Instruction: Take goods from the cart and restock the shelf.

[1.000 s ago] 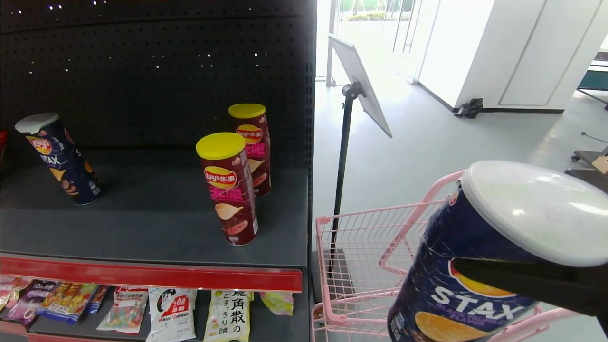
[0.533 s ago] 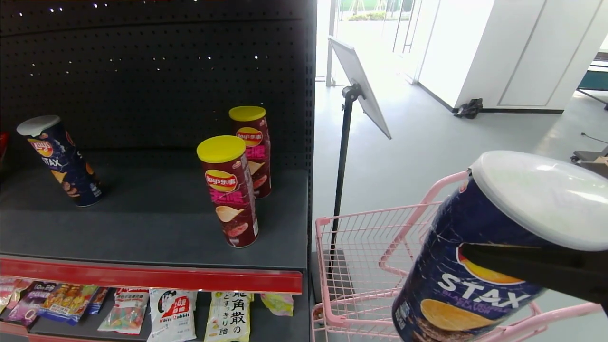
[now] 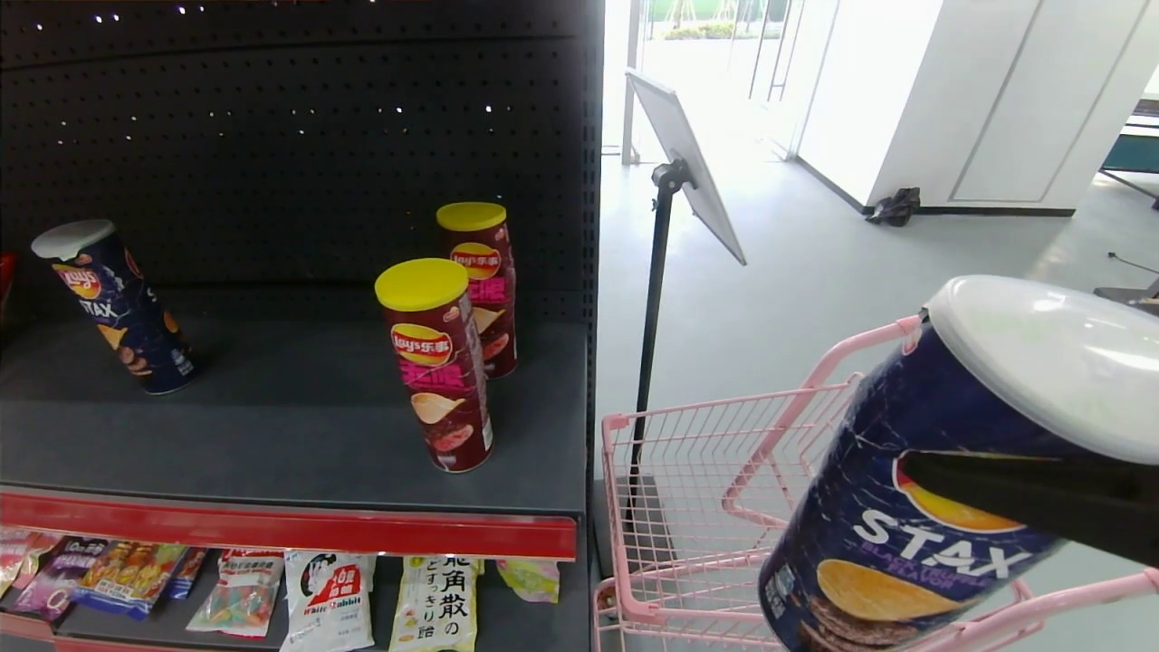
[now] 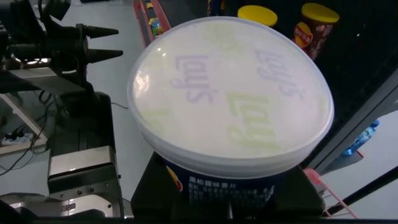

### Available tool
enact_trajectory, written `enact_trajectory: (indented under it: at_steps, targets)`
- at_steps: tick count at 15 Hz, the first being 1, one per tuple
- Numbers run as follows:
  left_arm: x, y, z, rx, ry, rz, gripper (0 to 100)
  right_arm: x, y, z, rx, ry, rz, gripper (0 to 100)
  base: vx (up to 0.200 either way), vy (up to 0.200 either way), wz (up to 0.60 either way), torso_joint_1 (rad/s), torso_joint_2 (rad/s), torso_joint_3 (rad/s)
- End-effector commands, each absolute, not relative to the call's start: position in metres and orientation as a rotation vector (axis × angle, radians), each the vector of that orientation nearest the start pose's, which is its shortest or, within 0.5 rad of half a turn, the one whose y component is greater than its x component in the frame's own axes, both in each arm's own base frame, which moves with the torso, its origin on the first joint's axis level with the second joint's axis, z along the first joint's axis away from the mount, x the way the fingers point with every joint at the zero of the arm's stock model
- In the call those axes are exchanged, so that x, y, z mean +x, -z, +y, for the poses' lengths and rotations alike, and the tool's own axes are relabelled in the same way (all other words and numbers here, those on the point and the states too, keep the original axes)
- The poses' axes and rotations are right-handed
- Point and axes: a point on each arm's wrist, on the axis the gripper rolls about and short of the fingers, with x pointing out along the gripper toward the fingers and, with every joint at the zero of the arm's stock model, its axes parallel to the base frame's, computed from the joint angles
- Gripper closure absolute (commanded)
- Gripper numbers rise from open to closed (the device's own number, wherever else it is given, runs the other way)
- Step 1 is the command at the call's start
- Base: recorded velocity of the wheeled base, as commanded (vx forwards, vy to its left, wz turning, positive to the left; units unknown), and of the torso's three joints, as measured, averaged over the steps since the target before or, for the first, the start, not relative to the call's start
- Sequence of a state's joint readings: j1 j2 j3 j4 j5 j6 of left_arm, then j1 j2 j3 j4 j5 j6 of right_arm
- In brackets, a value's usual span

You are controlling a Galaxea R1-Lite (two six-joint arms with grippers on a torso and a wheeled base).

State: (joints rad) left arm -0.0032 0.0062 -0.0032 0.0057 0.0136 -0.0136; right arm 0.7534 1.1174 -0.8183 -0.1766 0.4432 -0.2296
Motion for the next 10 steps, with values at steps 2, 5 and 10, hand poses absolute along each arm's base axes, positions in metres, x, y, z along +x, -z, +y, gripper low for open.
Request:
enact_trajectory:
  at_steps: [2, 5, 10]
  targets:
    - [-0.022, -0.076, 0.000, -0.014, -0.011, 0.011, 0, 0.113, -0.286, 0.115, -0.222, -1.186, -0.015, 100, 0.000, 0.000, 0.00, 0.000, 0.00, 0.000]
    - [-0.022, -0.076, 0.000, -0.014, -0.011, 0.011, 0, 0.118, -0.282, 0.118, -0.233, -1.160, 0.025, 100, 0.000, 0.000, 0.00, 0.000, 0.00, 0.000]
    - [-0.022, -0.076, 0.000, -0.014, -0.011, 0.009, 0, 0.118, -0.271, 0.119, -0.252, -1.126, 0.063, 100, 0.000, 0.000, 0.00, 0.000, 0.00, 0.000]
